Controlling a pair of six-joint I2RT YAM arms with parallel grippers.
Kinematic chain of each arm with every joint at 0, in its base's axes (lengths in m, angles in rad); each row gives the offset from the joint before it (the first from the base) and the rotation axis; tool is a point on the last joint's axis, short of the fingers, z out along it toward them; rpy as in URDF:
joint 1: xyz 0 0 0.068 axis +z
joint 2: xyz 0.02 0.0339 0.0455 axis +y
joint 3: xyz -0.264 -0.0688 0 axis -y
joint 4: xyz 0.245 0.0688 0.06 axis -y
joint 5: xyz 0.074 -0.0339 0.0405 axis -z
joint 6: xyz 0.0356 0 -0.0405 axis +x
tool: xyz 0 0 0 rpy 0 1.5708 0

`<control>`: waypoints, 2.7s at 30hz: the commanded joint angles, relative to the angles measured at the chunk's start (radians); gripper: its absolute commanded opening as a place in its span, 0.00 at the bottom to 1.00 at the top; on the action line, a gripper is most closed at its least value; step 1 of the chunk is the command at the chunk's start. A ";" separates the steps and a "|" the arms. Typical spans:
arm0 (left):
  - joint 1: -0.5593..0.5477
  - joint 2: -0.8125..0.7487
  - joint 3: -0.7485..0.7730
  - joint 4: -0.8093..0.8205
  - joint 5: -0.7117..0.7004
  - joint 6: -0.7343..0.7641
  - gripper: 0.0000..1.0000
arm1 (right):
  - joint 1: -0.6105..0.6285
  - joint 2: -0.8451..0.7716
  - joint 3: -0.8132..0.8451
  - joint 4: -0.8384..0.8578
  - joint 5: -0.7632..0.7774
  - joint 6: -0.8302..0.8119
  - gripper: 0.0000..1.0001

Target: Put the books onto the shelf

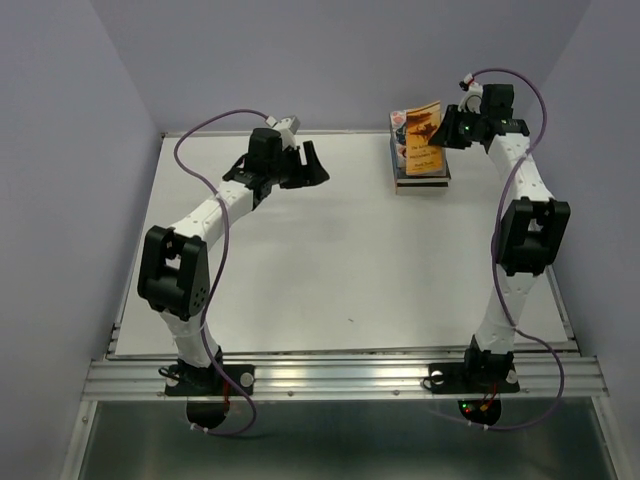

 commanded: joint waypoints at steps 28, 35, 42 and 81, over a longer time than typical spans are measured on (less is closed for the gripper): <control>0.050 0.003 0.041 -0.017 0.066 0.053 0.80 | 0.004 0.205 0.287 -0.017 0.057 0.065 1.00; 0.050 -0.010 0.032 -0.011 0.069 0.043 0.80 | 0.015 0.071 0.136 0.008 0.095 0.029 1.00; 0.050 -0.029 0.011 -0.002 0.066 0.030 0.80 | 0.098 -0.035 0.049 0.012 0.386 -0.065 1.00; 0.053 -0.052 0.029 -0.009 0.031 0.043 0.80 | 0.293 0.201 0.294 -0.094 0.654 -0.319 1.00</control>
